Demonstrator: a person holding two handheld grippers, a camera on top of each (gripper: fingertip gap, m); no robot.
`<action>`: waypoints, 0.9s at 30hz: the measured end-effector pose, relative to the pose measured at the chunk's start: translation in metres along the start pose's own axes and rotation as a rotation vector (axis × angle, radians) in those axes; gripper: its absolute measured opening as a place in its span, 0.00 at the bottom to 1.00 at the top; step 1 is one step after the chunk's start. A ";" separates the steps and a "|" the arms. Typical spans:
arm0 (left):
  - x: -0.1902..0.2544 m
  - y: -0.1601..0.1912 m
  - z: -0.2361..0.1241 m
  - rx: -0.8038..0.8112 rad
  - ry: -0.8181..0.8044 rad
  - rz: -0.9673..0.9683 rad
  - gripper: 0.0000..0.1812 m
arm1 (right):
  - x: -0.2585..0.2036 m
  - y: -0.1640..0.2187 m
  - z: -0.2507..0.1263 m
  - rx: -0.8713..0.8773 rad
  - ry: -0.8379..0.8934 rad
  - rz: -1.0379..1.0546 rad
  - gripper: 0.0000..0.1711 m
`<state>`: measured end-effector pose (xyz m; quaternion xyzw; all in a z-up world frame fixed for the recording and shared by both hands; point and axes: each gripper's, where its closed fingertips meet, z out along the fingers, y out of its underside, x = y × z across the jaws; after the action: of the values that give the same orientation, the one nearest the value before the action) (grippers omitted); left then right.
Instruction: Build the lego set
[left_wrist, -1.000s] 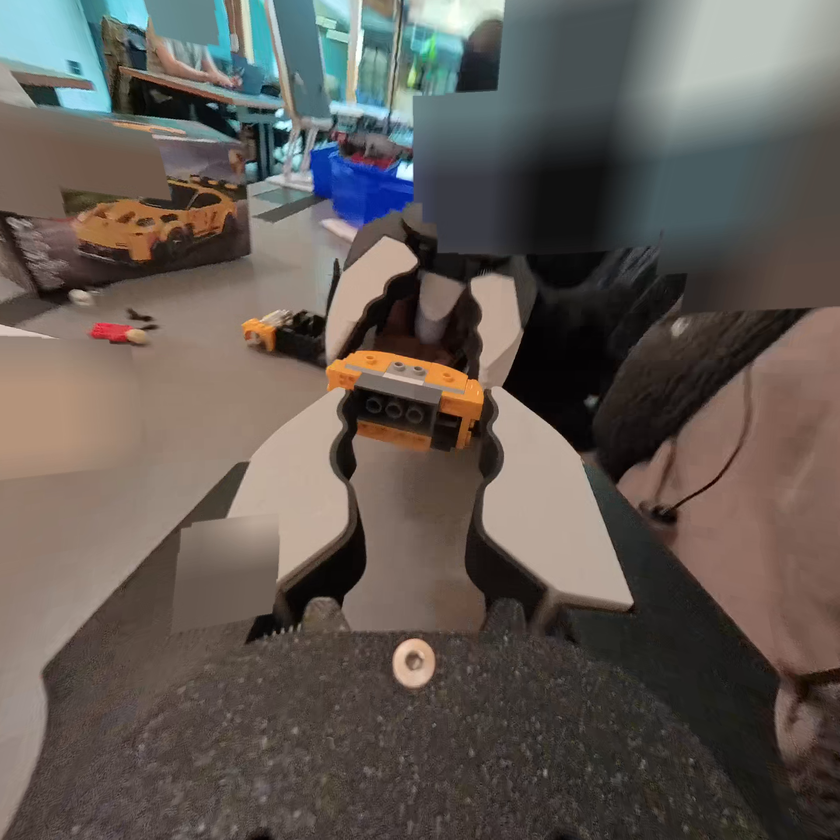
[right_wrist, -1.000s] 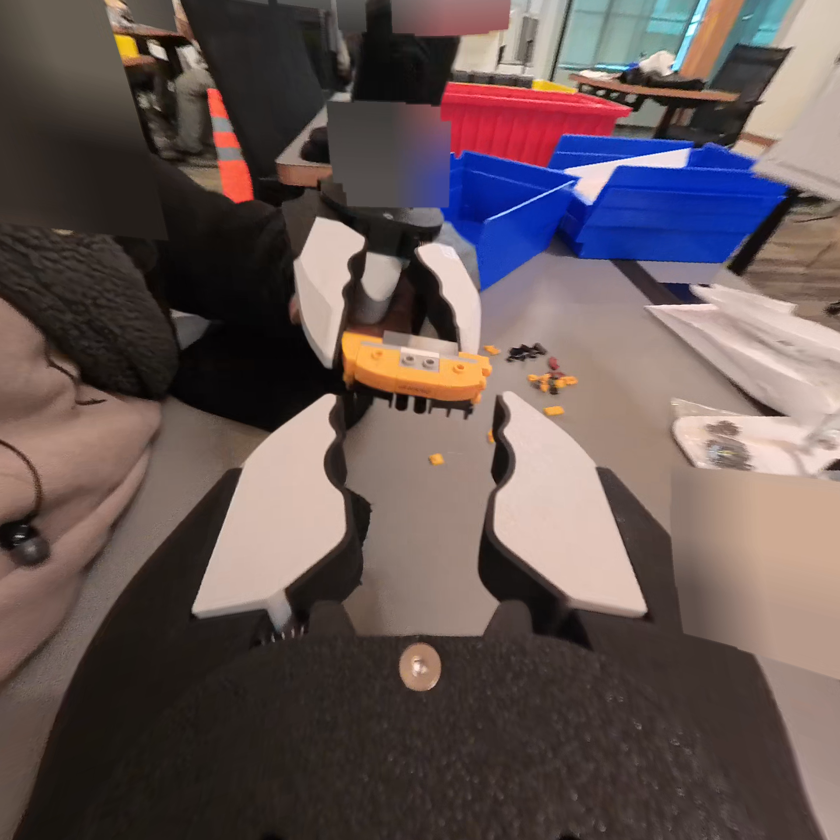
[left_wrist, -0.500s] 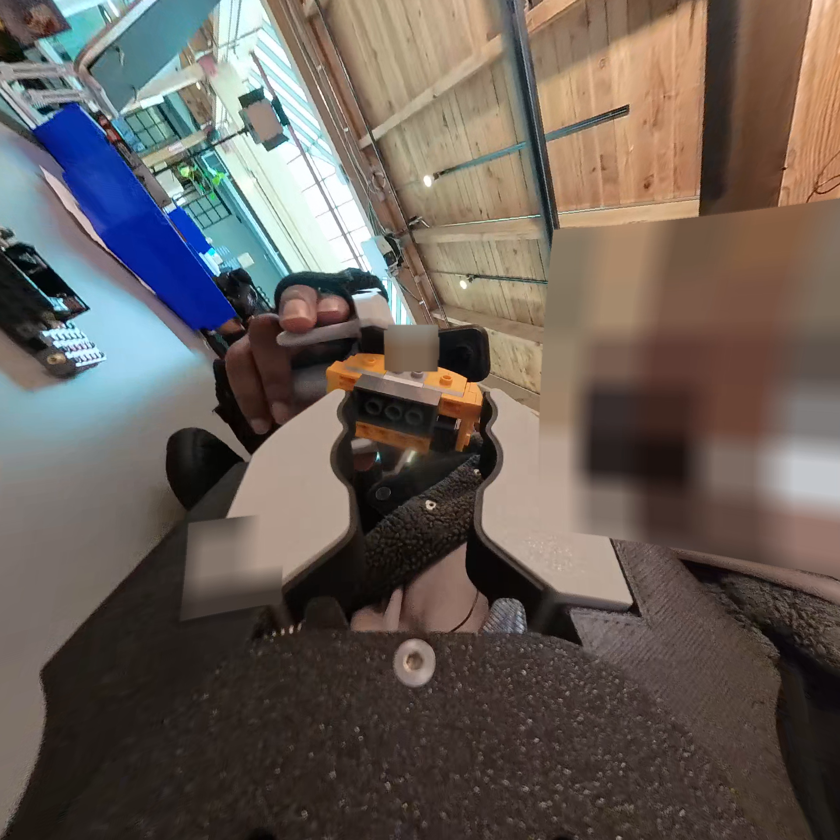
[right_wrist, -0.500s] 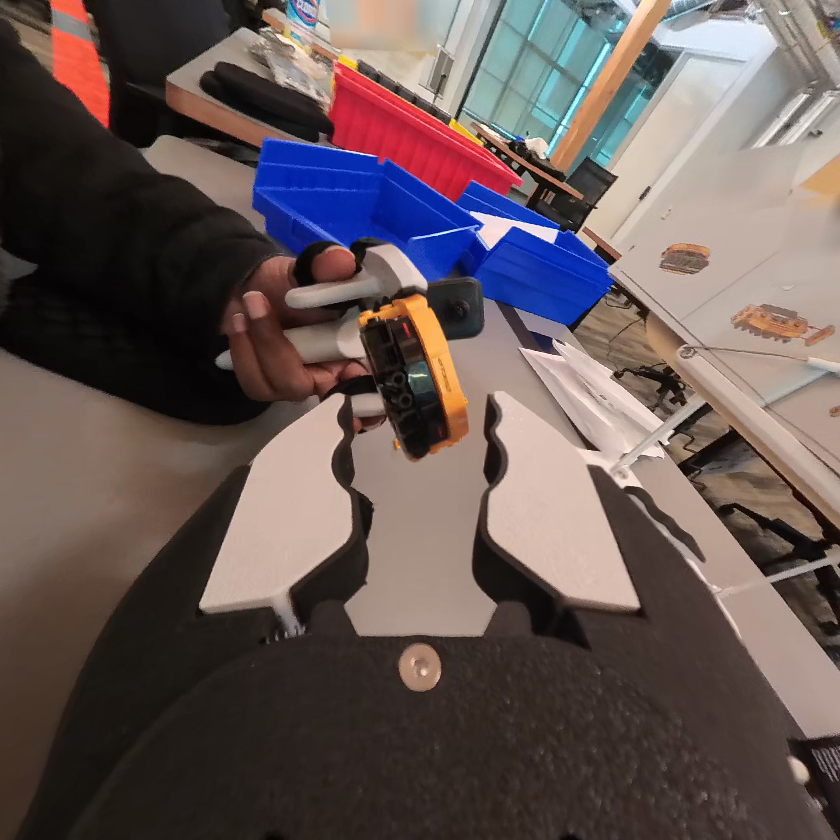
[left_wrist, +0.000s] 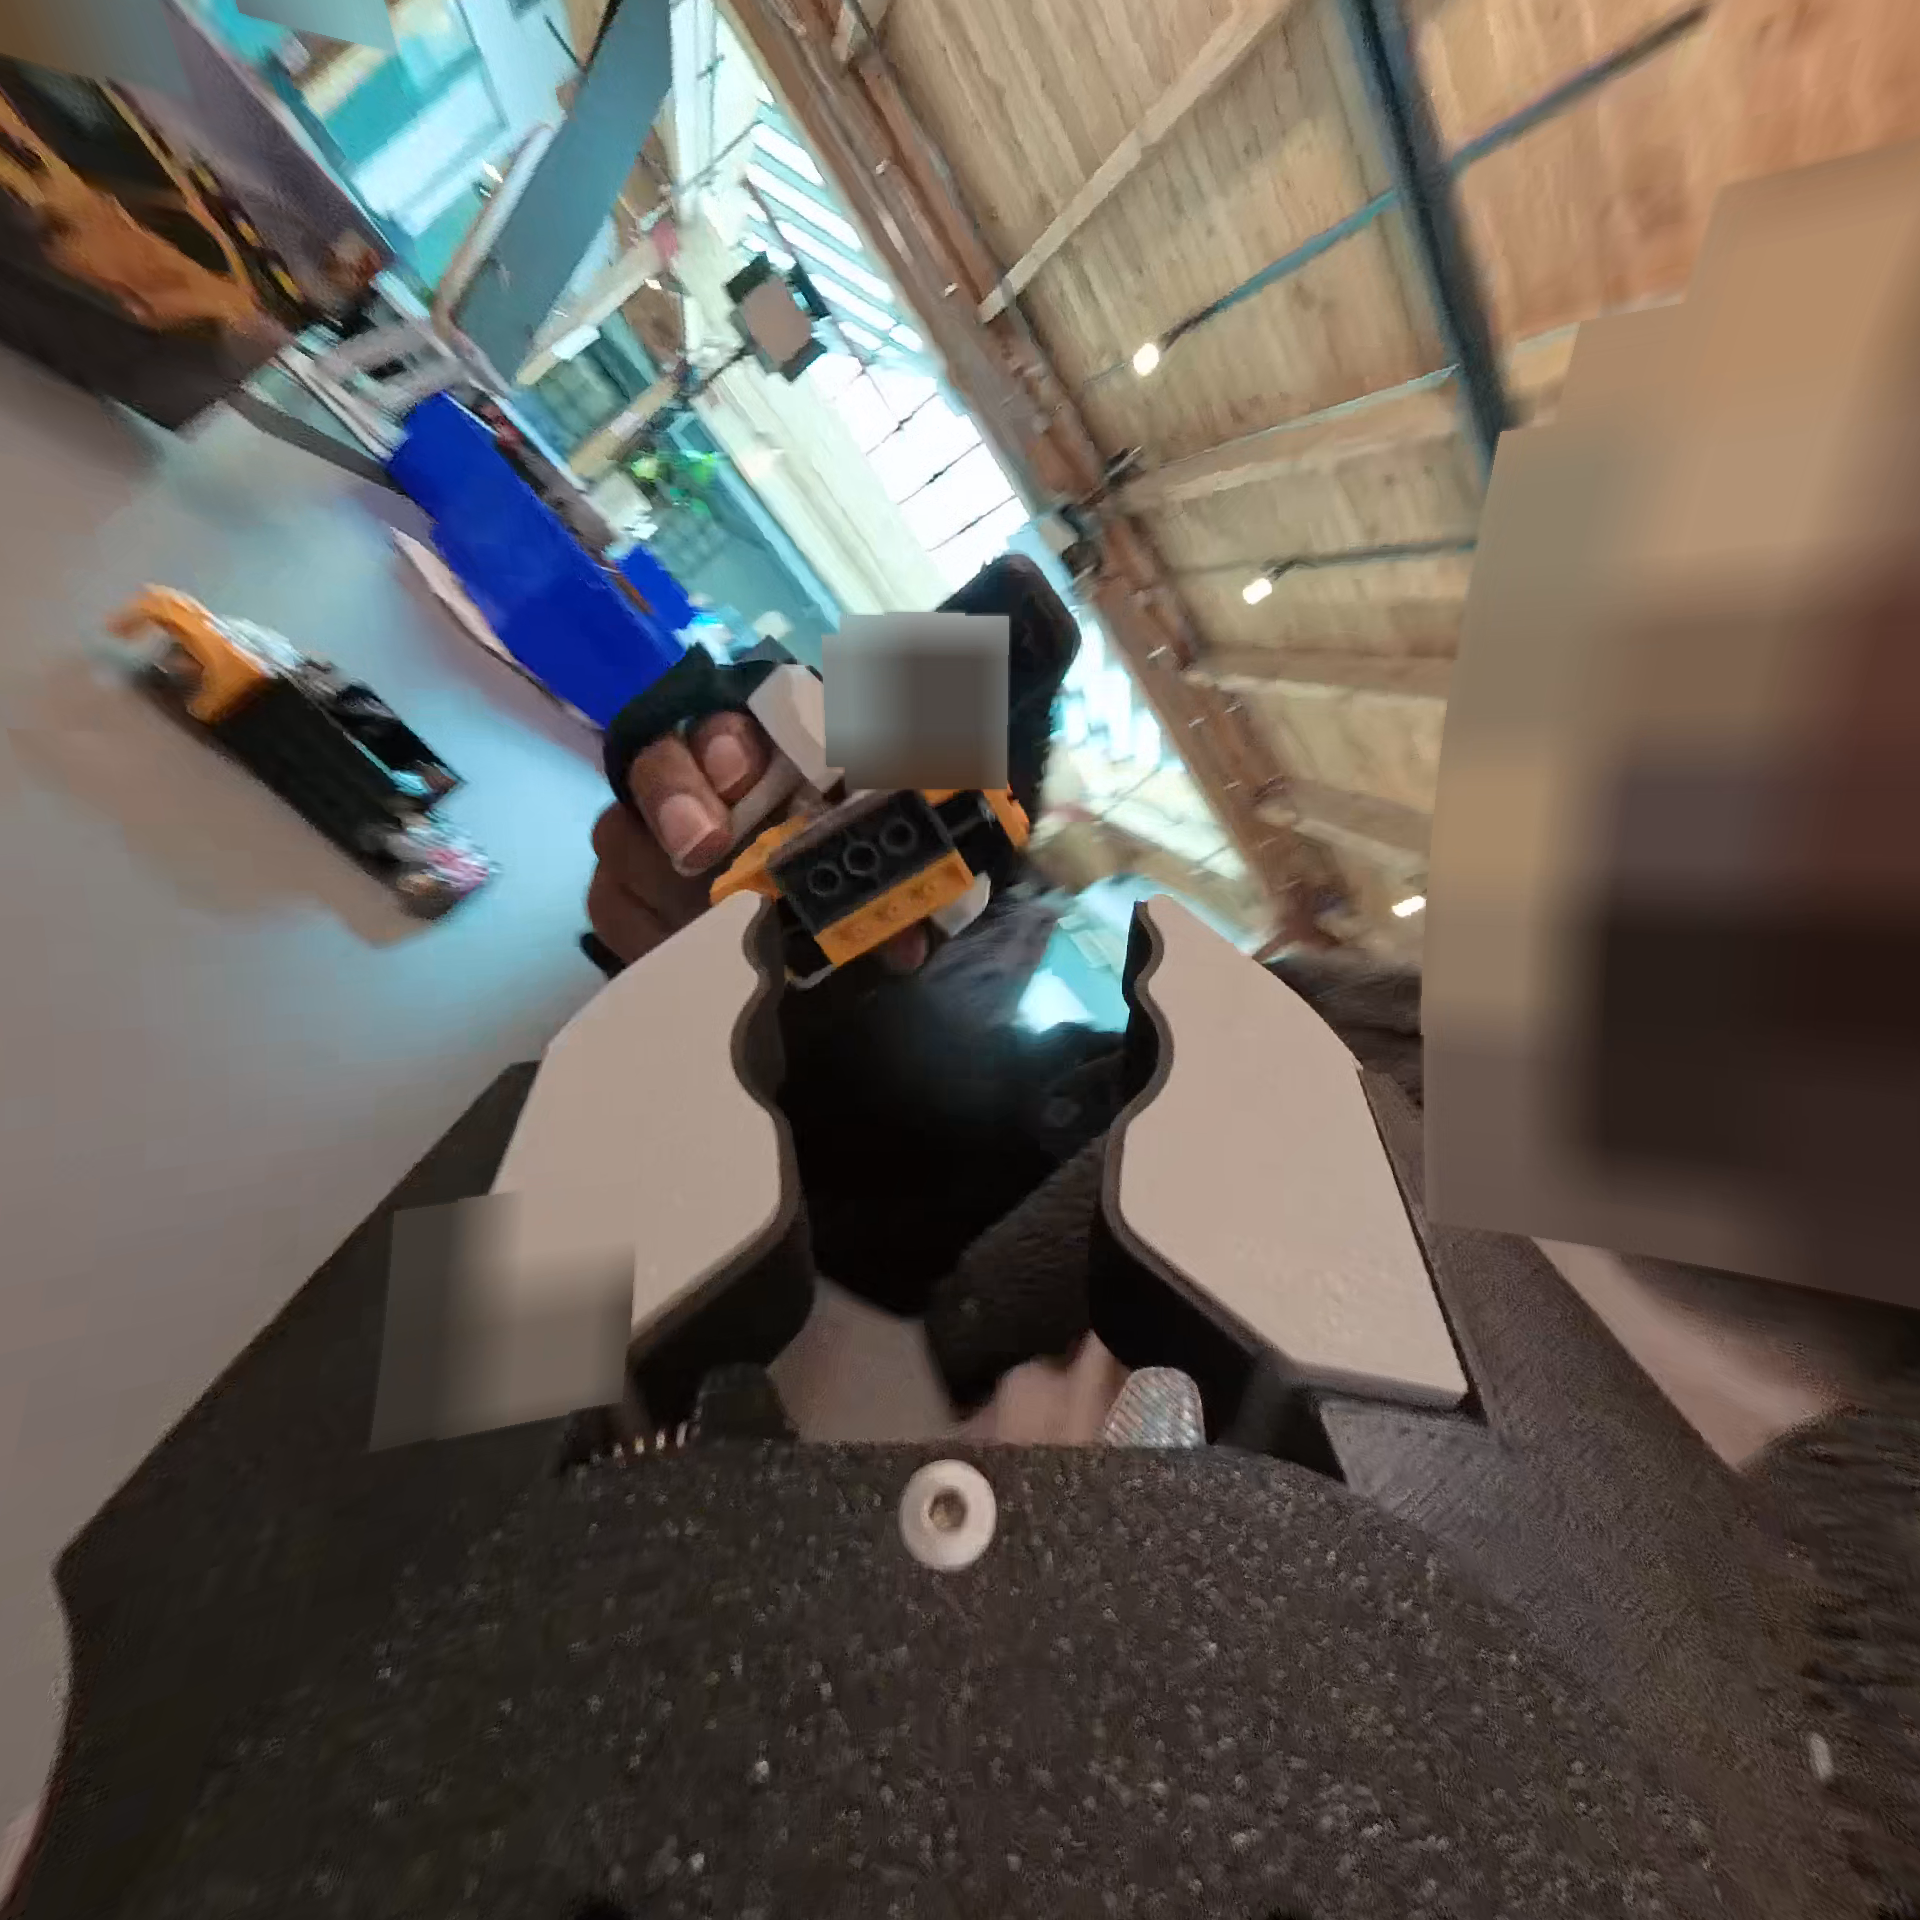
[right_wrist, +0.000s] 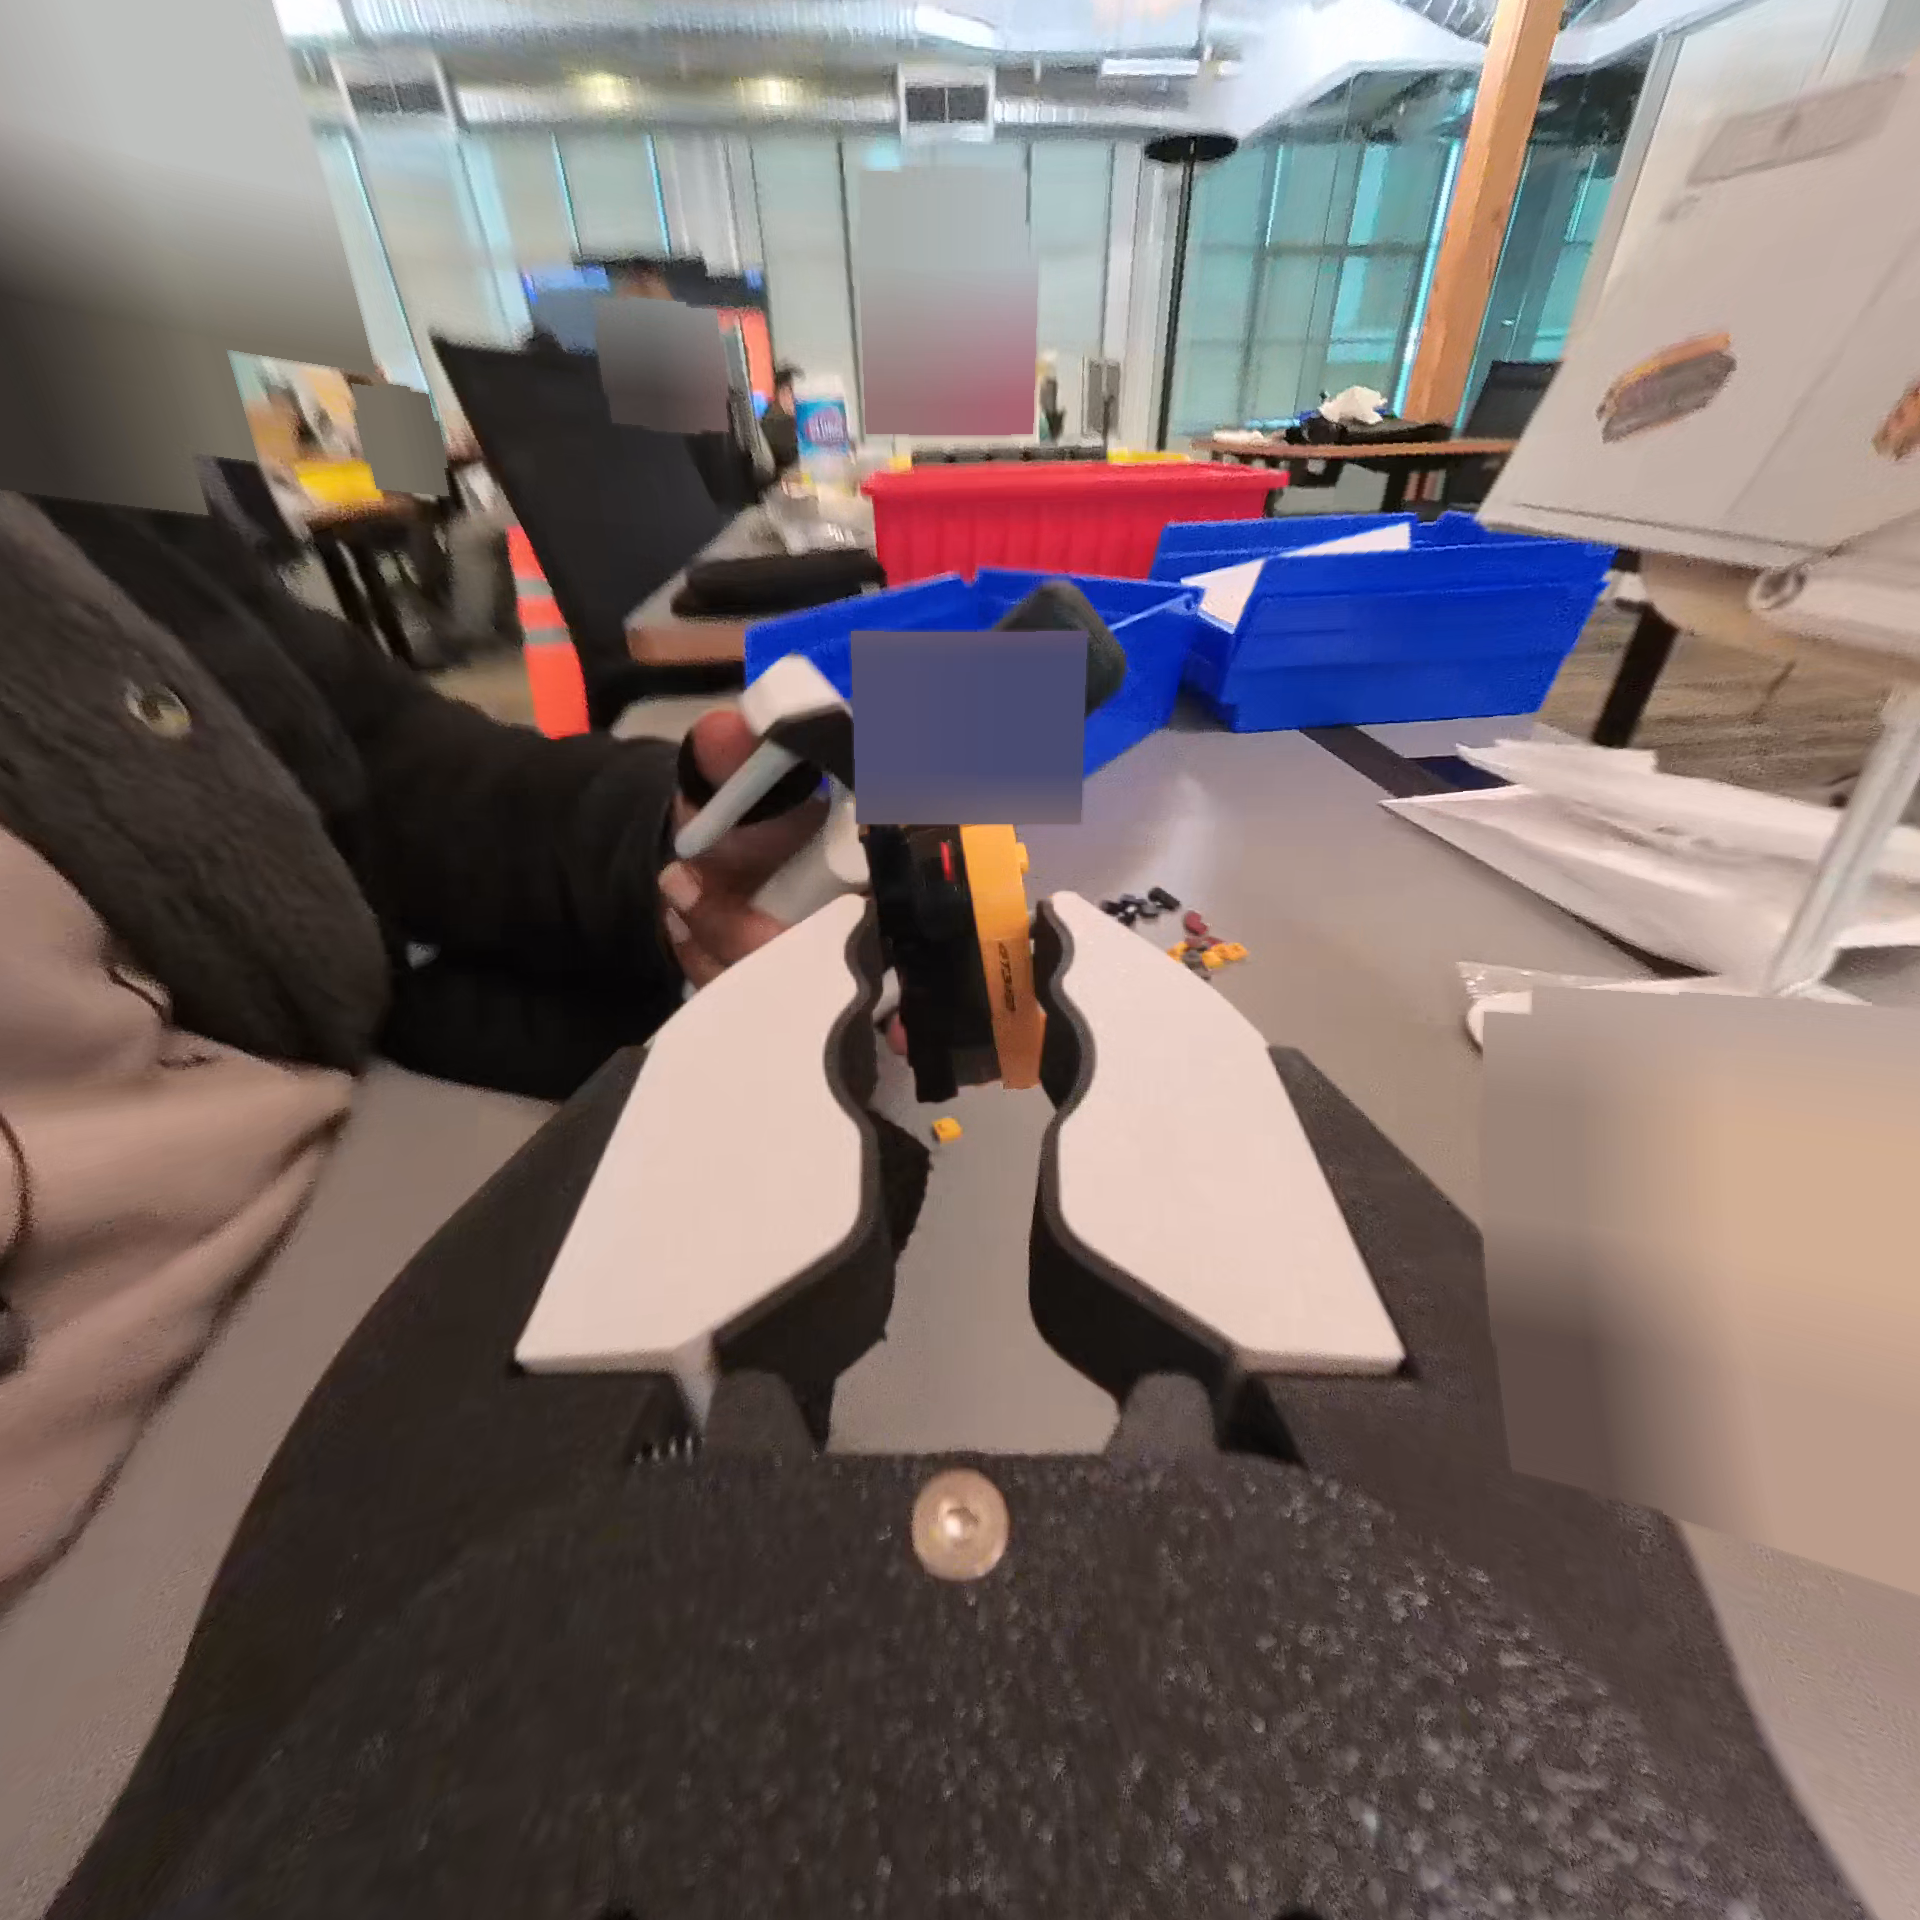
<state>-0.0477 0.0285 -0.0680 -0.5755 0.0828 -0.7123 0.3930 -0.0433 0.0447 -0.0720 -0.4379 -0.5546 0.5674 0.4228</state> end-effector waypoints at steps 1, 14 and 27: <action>-0.002 0.001 -0.001 -0.023 -0.056 0.098 0.34 | 0.002 0.000 -0.001 0.022 -0.014 0.037 0.16; -0.008 0.015 0.002 -0.208 -0.332 0.755 0.15 | -0.020 0.027 0.016 -0.086 -0.126 0.068 0.16; -0.032 0.024 -0.009 -0.459 -0.639 1.010 0.14 | -0.010 0.056 0.019 -0.232 -0.054 -0.046 0.17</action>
<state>-0.0435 0.0301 -0.1089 -0.7190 0.3730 -0.1970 0.5523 -0.0581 0.0283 -0.1273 -0.4557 -0.6376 0.5011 0.3670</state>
